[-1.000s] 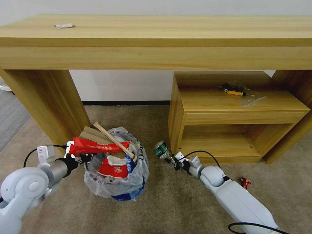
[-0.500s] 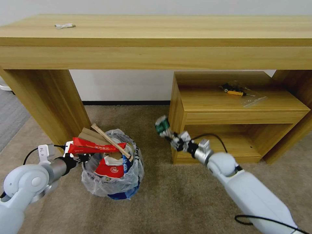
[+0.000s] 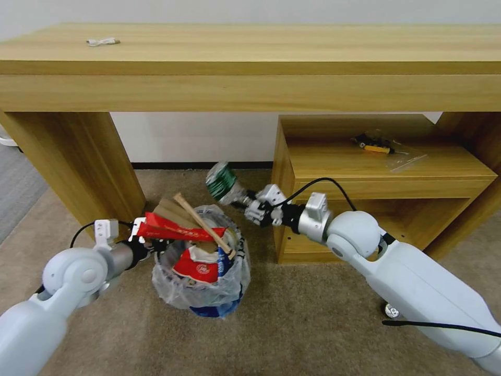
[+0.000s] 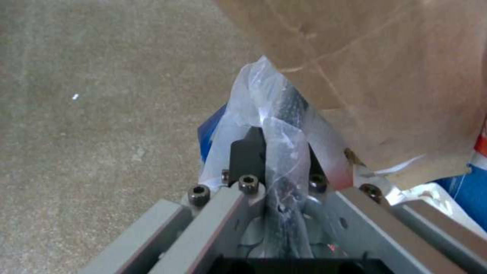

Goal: Pick up the trash bin and place the garbage on the floor into it.

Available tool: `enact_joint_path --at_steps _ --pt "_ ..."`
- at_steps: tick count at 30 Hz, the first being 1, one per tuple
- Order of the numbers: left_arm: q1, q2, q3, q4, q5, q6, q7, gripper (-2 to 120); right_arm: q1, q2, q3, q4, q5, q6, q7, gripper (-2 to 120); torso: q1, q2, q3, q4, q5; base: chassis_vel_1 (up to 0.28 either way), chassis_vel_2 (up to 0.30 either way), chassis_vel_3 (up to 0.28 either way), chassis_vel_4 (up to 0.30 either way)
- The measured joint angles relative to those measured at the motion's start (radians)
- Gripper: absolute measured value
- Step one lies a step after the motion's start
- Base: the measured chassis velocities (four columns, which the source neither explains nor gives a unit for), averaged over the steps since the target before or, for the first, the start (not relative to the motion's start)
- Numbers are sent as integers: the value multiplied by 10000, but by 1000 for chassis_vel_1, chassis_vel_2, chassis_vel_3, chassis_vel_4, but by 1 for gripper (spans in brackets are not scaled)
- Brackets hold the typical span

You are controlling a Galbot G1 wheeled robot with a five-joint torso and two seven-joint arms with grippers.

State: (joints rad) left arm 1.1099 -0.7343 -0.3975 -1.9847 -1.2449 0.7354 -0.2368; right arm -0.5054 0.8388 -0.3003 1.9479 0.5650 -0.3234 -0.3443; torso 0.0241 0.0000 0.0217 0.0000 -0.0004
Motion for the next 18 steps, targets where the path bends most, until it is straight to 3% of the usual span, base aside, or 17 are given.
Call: enact_joint_path --at_steps 18 --pt "-20 291 215 -623 -668 0 -582 0 694 63 -1510 -88 655 -1405 -92 30 0 0 -1 -1 0 0 0 0 0"
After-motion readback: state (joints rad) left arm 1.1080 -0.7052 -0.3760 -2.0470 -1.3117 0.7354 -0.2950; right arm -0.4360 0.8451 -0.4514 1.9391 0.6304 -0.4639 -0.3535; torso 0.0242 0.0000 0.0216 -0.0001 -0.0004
